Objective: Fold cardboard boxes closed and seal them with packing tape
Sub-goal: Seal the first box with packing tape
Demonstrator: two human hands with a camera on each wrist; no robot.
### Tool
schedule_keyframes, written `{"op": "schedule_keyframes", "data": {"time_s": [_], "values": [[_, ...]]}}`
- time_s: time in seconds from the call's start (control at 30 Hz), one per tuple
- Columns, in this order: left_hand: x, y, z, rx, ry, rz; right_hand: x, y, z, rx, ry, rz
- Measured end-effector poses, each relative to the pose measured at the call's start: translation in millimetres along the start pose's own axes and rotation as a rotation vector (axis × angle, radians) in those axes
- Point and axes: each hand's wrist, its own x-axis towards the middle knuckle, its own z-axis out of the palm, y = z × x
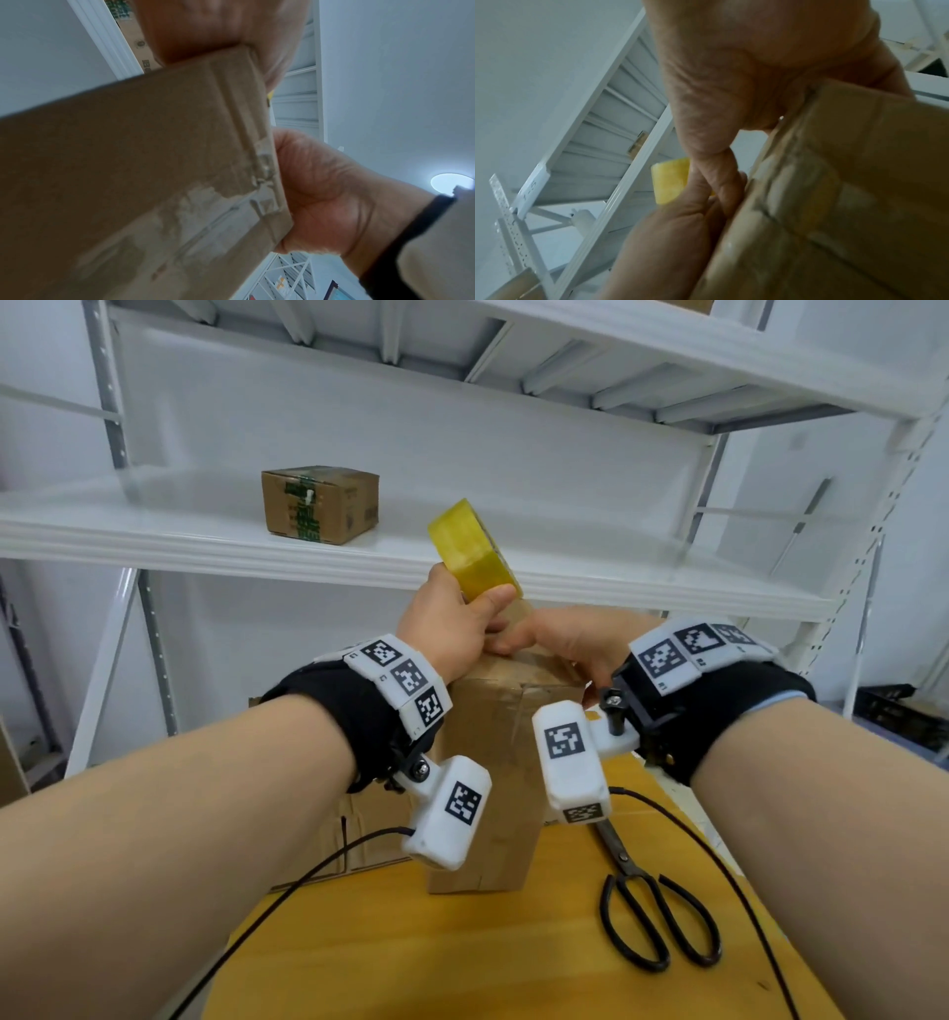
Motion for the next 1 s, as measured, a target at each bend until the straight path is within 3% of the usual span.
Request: {"op": "schedule_keyframes", "data": {"time_s": [0.13, 0.27, 0.43, 0.5, 0.67, 0.77, 0.9, 1.0], "values": [[1, -2, 0, 0.061, 0.004, 0.012, 13, 1, 14, 0.099, 0.063, -0.001], [2, -2, 1, 0.030, -0.014, 0.005, 17, 6, 8, -0.110, 0.208, -0.027], [-3, 1, -3, -0.043, -0.028, -0.030, -7, 9, -5, -0.053, -0.088, 0.039], [-4, 1, -2, -0.101, -0.043, -0.042, -1, 13, -1, -0.062, -0.085, 0.078], [-11, 11, -2, -0.266, -0.077, -0.074, 12, 25, -5, -0.118, 0.165, 0.109], [-15, 28, -10, -0.408, -0.137, -0.128, 10, 27, -14, 0.020, 0.309, 0.104], [-14, 50, -23, -0.500, -0.158, -0.196, 5, 17, -28, 0.058, 0.573, -0.111], [-12, 62, -28, -0.489, -0.168, -0.189, 3, 5, -37, 0.130, 0.669, -0.315]]}}
